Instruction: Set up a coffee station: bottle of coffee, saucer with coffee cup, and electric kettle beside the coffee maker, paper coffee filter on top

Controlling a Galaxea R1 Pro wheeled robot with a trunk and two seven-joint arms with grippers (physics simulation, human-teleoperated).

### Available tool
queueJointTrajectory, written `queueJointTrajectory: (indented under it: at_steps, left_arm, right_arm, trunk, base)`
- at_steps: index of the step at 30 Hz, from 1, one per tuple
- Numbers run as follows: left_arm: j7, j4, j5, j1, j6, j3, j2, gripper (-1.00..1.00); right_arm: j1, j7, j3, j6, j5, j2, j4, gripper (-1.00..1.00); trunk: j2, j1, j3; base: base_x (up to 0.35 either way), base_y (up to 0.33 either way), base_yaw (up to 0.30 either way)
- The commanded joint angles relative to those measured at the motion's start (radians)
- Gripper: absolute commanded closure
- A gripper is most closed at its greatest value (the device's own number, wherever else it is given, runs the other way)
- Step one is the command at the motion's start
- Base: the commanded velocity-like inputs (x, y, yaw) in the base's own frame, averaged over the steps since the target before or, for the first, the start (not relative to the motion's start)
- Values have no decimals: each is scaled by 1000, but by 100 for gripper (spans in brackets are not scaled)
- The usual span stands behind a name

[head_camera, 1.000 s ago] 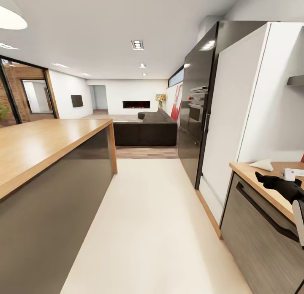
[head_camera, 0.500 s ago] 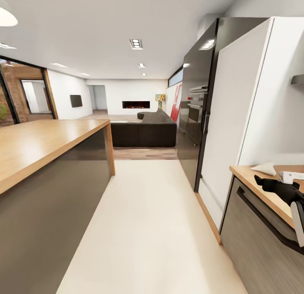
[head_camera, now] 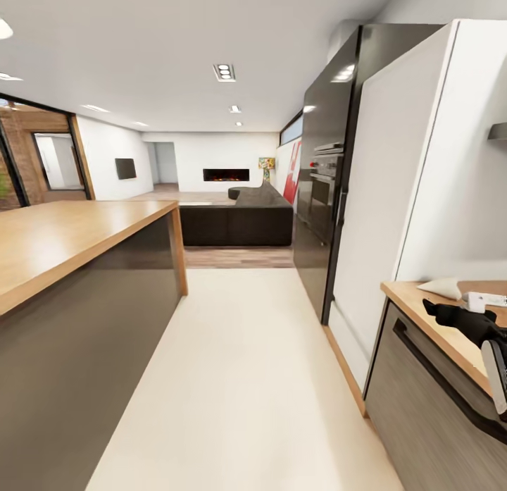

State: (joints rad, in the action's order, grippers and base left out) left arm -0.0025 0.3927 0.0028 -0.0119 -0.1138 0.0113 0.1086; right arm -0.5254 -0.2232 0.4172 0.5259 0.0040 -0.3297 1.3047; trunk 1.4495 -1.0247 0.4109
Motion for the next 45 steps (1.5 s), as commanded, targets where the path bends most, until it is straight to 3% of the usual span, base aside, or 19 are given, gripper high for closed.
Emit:
queueJointTrajectory:
  at_steps: [1,18,22,26,45]
  left_arm:
    - [0,2,0,0,-1,1,0,-100]
    - [1,3,0,0,-1,2,-1,-100]
    - [1,3,0,0,-1,2,-1,-100]
    - [2,3,0,0,-1,3,-1,-100]
    - [1,3,0,0,-1,4,-3,-100]
  right_arm:
    - [-1,-6,2,5,1,0,-2,-100]
    - [-1,-4,3,3,1,0,-14,-100]
    - [-1,47,1,-10,0,0,-16,-100]
    - [-1,95,-1,-70,-1,0,-18,-100]
    - [-1,106,-3,-90,-1,0,-20,-100]
  trunk:
    - [1,0,1]
    - [1,0,1]
    - [1,0,1]
    - [1,0,1]
    - [1,0,1]
  base:
    - [167,-134,0]
    - [121,-99,0]
    - [79,-63,0]
    - [166,-136,0]
    - [85,-18,0]
